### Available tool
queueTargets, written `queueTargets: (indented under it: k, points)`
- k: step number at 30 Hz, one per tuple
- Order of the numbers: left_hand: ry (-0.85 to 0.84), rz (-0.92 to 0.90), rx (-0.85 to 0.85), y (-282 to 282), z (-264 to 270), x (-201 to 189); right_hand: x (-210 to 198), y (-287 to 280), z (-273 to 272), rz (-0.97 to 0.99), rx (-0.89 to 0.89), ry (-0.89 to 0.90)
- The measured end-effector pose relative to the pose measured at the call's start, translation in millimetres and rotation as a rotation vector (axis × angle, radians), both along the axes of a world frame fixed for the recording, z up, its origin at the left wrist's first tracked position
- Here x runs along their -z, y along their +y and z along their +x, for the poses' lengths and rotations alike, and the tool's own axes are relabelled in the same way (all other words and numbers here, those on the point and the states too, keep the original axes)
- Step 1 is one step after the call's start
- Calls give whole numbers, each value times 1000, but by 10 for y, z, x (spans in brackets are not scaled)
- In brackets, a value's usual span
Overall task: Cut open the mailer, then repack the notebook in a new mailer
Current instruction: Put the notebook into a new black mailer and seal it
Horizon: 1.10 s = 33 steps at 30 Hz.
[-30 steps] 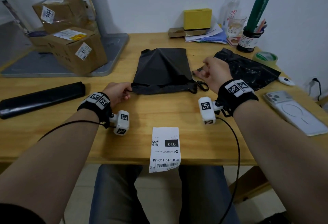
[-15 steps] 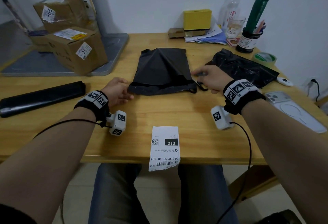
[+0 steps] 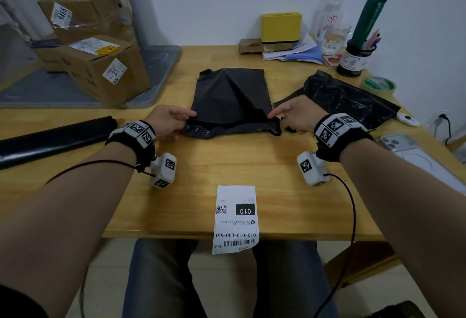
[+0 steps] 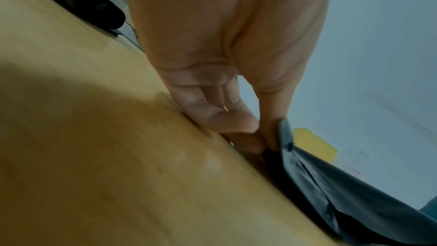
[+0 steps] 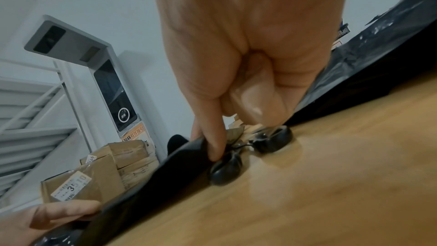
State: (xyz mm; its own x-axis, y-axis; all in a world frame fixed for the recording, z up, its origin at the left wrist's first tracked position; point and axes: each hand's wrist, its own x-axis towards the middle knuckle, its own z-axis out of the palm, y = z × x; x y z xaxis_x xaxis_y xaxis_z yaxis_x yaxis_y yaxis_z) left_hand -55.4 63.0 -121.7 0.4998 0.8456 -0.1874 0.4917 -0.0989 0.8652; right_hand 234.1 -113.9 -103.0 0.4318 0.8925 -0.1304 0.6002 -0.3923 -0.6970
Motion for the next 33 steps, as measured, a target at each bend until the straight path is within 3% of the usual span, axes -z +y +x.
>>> queueTargets:
  k: [8,15,24,33]
  points:
    - [51,-55,-75,109,0,36,35,-11,30,31,58,3]
    - [99,4,-103,134,-109,40,30,-45,-33,-12,73,-4]
    - [330,24,-62,138,-449,-13,25,-79,-258,-149,-51,20]
    - [484,14,-86,3,-487,-81,-4,-106,-418,-240,-26,-78]
